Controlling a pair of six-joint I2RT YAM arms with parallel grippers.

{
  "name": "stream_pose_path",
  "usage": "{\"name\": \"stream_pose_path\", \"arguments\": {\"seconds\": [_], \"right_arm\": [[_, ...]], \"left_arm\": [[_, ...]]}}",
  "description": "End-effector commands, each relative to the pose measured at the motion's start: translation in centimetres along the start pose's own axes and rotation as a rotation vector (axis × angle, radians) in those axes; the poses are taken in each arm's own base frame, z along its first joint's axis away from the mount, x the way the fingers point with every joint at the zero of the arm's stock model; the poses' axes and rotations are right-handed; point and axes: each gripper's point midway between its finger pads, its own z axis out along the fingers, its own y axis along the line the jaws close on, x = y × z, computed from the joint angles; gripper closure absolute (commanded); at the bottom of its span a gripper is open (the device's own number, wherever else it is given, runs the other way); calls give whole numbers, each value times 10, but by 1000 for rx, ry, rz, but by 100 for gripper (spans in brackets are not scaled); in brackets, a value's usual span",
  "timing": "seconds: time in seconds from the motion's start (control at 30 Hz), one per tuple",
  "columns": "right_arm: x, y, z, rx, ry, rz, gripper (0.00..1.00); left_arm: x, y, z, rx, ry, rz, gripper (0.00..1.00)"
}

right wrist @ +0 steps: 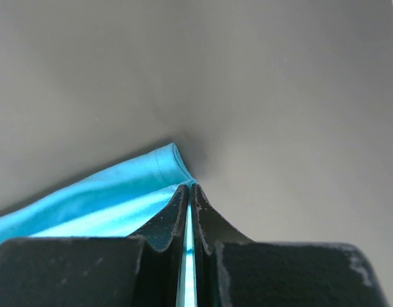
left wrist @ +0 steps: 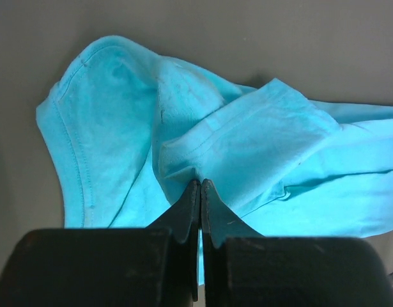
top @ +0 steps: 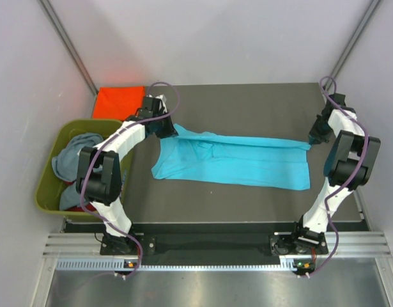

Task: Fold and stack the t-shirts
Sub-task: Fold the tshirt

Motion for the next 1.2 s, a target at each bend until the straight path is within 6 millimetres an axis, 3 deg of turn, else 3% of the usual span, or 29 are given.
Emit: {"name": "stream_pose_path", "arguments": {"seconds": [0.0, 0.3, 0.57, 1.17], "right_arm": [[-15, -5, -23, -6, -77, 10, 100], [-5, -6, -23, -9, -67, 23, 100], [0, -8, -21, 1, -54, 22, 99], [8, -12, -13, 24, -26, 19, 99]], "left_arm": [[-10, -4, -12, -9, -46, 8, 100], [14, 18, -5, -101, 43, -16, 100], [23, 14, -4, -64, 81, -29, 100], [53, 24, -8, -82, 143, -62, 100]]}}
